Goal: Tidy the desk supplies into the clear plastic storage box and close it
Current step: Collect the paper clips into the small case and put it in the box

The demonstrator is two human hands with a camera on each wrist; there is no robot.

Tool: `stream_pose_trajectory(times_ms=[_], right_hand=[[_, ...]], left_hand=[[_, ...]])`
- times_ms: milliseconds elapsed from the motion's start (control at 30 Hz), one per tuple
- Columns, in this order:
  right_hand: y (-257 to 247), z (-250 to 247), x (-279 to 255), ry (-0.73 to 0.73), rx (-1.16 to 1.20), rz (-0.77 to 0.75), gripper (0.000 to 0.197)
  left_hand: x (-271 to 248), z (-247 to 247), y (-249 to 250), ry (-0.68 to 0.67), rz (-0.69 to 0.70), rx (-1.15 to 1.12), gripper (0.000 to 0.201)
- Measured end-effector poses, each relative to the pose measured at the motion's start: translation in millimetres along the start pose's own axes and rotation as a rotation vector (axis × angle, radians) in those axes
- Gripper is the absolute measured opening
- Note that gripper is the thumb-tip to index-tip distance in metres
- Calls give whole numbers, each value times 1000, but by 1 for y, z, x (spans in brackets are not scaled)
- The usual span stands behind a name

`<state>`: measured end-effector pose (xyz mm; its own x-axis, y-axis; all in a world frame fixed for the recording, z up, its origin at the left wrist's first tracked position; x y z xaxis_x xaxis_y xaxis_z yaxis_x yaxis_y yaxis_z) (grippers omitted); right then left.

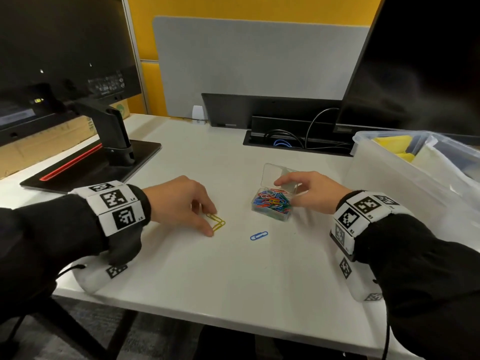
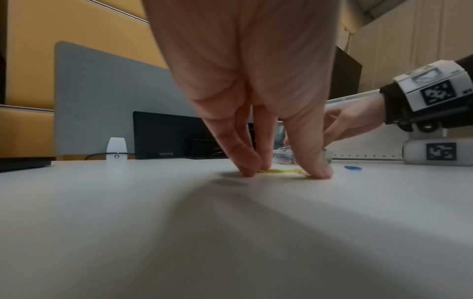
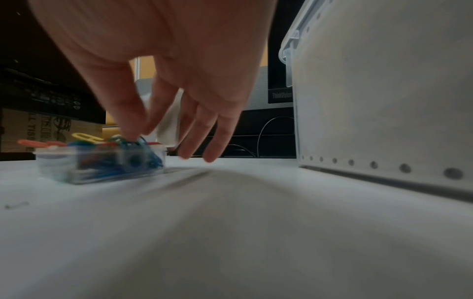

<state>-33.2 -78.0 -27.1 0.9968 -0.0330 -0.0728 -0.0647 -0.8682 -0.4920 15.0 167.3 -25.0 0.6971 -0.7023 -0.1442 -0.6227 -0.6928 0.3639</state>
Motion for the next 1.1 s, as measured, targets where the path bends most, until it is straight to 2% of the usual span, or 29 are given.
stream_pose_trajectory(times_ms=[100, 200, 300, 367, 400, 433, 467, 533, 567, 600, 667, 800, 900, 1000, 1100], right_hand=[[-2, -2, -3, 12, 23, -32, 43], [-6, -5, -7, 108, 1, -78, 36], [-9, -10, -11, 309, -2, -66, 26], [-16, -15, -19, 515, 33, -103, 16], [-21, -16, -24, 566, 57, -133, 9], [-25, -13, -28, 538, 82, -167, 4], [-30, -7, -31, 428, 108, -195, 5], [-38, 11, -35, 87, 70, -203, 9], [-40, 19, -36, -40, -9, -198, 18], [-40, 24, -34, -108, -93, -198, 25], [-40, 27, -31, -133, -196, -212, 29], [-47, 28, -31, -144, -200, -231, 20], [-47, 30, -31, -185, -145, -224, 14], [-45, 32, -32, -227, -152, -205, 7], [-44, 29, -34, -180, -159, -205, 3]], left_hand=[[1, 3, 4, 27, -6, -35, 34], [6, 5, 10, 35, 9, -55, 26], [11, 7, 17, 37, 22, -95, 20], [15, 9, 19, 25, 30, -86, 18], [16, 10, 20, 14, 36, -61, 18], [18, 12, 21, -2, 44, -30, 20], [19, 14, 22, -20, 53, -1, 20], [21, 16, 22, -41, 75, 28, 21], [21, 16, 23, -35, 86, 33, 21], [23, 14, 24, -11, 96, 31, 22], [27, 7, 28, 86, 121, 1, 21], [43, -4, 46, 264, 185, -70, 19], [59, -4, 62, 284, 231, -87, 21], [70, -2, 70, 247, 247, -84, 24], [71, -1, 73, 243, 268, -85, 25]])
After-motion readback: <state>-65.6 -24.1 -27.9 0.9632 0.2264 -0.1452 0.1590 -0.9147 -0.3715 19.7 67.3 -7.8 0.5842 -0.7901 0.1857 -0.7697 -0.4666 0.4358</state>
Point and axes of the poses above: each hand's wrist, its own x-axis towards the middle knuckle, its own z-axis out of the palm, y = z × x, the point moved 3 cm from there along x, towards the middle knuckle, and after that the axes turned 7 degrees about -x, right-handed, at the moved point
